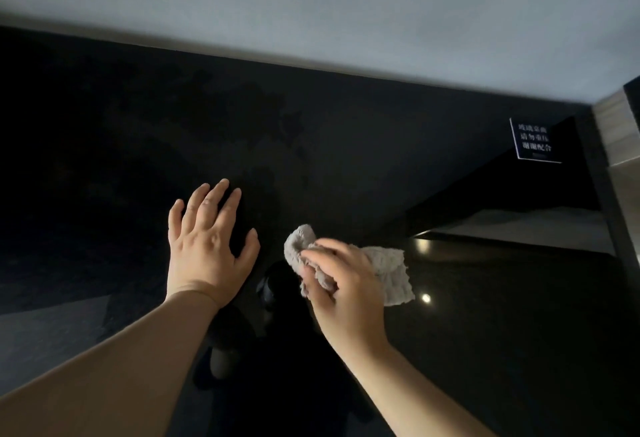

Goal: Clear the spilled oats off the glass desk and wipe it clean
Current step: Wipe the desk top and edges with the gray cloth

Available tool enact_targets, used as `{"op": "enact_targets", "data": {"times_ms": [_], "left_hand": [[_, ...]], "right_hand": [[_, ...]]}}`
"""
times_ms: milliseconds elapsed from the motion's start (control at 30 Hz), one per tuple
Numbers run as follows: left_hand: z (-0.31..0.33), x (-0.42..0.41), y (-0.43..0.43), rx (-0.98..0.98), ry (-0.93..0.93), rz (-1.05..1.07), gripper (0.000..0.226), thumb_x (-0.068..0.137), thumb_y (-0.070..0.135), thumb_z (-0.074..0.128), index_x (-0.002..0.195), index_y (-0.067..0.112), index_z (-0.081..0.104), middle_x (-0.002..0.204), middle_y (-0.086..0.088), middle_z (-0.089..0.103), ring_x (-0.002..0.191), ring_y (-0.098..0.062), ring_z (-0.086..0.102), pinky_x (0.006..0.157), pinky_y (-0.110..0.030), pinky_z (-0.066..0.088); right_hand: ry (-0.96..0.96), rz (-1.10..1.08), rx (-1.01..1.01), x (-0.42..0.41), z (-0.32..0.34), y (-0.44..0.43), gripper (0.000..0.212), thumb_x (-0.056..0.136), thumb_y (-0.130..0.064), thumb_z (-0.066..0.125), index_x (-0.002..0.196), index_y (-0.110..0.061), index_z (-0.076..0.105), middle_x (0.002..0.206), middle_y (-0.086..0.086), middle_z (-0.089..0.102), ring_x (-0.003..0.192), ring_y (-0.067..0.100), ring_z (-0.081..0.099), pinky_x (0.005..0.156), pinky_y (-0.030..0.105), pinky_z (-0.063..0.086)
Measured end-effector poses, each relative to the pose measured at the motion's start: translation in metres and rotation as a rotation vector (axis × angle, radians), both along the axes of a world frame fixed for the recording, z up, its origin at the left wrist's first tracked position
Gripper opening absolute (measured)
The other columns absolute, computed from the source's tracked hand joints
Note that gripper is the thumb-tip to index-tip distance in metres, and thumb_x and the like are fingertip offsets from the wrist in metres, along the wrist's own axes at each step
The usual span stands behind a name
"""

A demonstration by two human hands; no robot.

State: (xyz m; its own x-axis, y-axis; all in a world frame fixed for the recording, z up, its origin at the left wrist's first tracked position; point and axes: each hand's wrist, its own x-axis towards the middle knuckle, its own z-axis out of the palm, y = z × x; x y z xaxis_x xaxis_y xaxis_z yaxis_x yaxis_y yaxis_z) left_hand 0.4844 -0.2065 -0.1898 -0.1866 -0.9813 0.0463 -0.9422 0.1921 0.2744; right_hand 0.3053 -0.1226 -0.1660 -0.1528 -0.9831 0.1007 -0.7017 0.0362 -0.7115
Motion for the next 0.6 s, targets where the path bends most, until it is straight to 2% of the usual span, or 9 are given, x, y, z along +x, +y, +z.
{"op": "enact_targets", "data": {"times_ms": [100,200,267,333,433,533,600], "left_hand": [[-0.001,0.000,-0.001,0.001,0.013,0.001,0.065,0.087,0.049,0.038,0.141,0.015,0.045,0.152,-0.003,0.035,0.144,-0.025,0.022,0.119,-0.047,0.010],[-0.001,0.000,0.000,-0.002,0.015,0.007,0.065,0.087,0.050,0.036,0.142,0.016,0.044,0.153,-0.002,0.034,0.145,-0.023,0.021,0.120,-0.045,0.007],[-0.001,0.000,0.000,-0.005,0.016,0.009,0.066,0.087,0.051,0.036,0.142,0.016,0.044,0.153,-0.002,0.034,0.145,-0.023,0.020,0.120,-0.045,0.007],[-0.001,0.000,0.000,-0.007,0.018,0.008,0.066,0.087,0.051,0.035,0.142,0.016,0.044,0.153,-0.002,0.034,0.145,-0.023,0.019,0.120,-0.045,0.006],[-0.002,0.000,0.001,-0.013,0.029,0.010,0.066,0.086,0.050,0.035,0.141,0.015,0.045,0.153,-0.002,0.034,0.145,-0.023,0.020,0.120,-0.046,0.008],[-0.001,0.000,0.001,-0.001,0.023,0.010,0.066,0.086,0.051,0.034,0.141,0.015,0.045,0.153,-0.002,0.034,0.145,-0.023,0.020,0.119,-0.047,0.008],[0.000,0.000,0.001,0.002,0.022,0.002,0.067,0.086,0.051,0.034,0.142,0.015,0.044,0.153,-0.002,0.033,0.145,-0.023,0.019,0.119,-0.047,0.008]], "right_hand": [[-0.045,0.038,-0.005,-0.016,0.017,0.004,0.021,0.087,-0.029,0.061,0.103,-0.023,0.073,0.111,-0.016,0.063,0.102,0.004,0.059,0.089,0.029,0.049],[0.018,-0.174,-0.142,-0.050,0.023,-0.027,0.019,0.087,-0.026,0.062,0.097,-0.015,0.072,0.106,-0.005,0.066,0.098,0.012,0.063,0.086,0.034,0.051],[0.051,-0.295,-0.103,-0.063,0.017,-0.052,0.016,0.088,-0.027,0.060,0.093,-0.017,0.070,0.102,-0.005,0.066,0.094,0.017,0.062,0.078,0.037,0.053],[0.186,-0.374,-0.010,-0.060,0.002,-0.061,0.017,0.088,-0.034,0.060,0.090,-0.021,0.070,0.103,-0.007,0.064,0.095,0.021,0.058,0.069,0.031,0.048],[0.406,-0.363,-0.046,-0.032,-0.015,-0.043,0.017,0.089,-0.037,0.063,0.086,-0.021,0.067,0.106,-0.005,0.061,0.090,0.020,0.052,0.067,0.022,0.038],[0.350,-0.292,-0.069,-0.004,-0.016,-0.005,0.016,0.091,-0.036,0.061,0.087,-0.021,0.066,0.105,-0.007,0.059,0.090,0.016,0.052,0.072,0.028,0.049],[0.273,-0.218,-0.036,0.008,-0.012,0.021,0.017,0.091,-0.038,0.059,0.089,-0.023,0.066,0.104,-0.011,0.057,0.093,0.011,0.052,0.076,0.026,0.049]]}}
